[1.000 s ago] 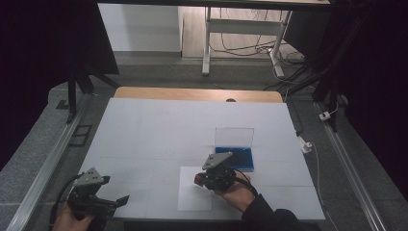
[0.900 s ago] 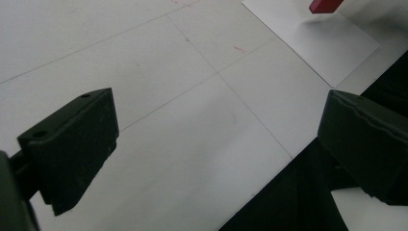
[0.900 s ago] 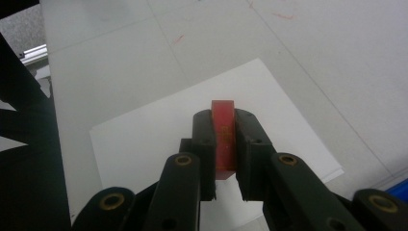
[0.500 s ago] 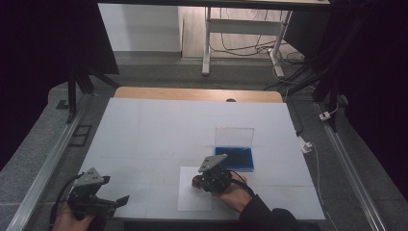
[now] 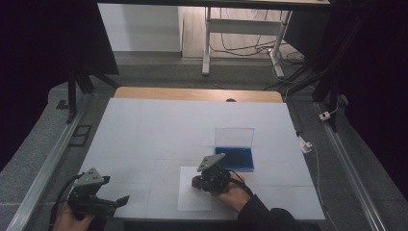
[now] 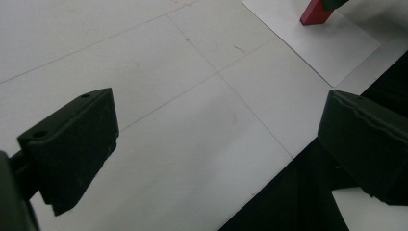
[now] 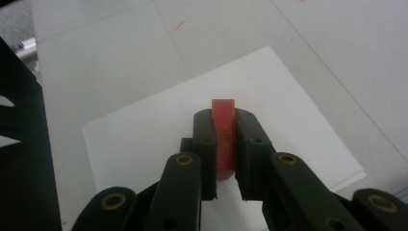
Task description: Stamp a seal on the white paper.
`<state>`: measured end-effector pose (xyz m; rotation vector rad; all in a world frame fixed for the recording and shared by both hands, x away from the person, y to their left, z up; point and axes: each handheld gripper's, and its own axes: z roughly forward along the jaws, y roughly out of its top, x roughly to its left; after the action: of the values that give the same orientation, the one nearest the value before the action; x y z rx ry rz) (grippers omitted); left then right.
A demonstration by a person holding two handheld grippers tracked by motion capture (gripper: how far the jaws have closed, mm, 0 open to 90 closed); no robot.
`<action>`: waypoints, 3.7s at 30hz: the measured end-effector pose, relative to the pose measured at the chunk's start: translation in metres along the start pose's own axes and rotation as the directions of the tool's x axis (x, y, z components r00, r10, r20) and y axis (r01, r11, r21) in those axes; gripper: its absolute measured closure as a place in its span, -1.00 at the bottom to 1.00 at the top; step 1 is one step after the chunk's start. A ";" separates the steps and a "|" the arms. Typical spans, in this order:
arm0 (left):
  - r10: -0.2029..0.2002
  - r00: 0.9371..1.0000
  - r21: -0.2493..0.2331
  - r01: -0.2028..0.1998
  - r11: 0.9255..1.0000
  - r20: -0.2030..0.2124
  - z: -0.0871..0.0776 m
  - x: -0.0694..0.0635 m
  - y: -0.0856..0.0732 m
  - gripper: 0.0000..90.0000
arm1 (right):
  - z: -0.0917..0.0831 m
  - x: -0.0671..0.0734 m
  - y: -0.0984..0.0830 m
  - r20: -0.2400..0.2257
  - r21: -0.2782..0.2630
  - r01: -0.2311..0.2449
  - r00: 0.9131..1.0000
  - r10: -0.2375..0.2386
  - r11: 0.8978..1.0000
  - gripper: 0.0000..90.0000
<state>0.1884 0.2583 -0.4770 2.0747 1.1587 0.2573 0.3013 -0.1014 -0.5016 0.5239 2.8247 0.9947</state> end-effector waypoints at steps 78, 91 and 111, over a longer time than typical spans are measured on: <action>-0.018 1.000 -0.008 0.018 1.000 0.011 -0.001 0.003 0.000 -0.97 | -0.009 -0.007 0.001 -0.021 -0.056 -0.042 0.999 0.041 0.998 0.78; -0.017 1.000 -0.008 0.017 1.000 0.012 -0.001 0.003 0.000 -0.97 | -0.025 -0.013 0.003 -0.011 -0.099 -0.062 0.998 0.061 0.993 0.78; -0.019 1.000 -0.009 0.019 1.000 0.014 -0.001 0.003 0.000 -0.97 | -0.052 -0.038 -0.007 0.061 -0.146 -0.123 0.989 0.133 0.982 0.78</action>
<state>0.1894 0.2610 -0.4772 2.0533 1.1662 0.2386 0.3241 -0.1506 -0.4663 0.7163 2.6614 1.1653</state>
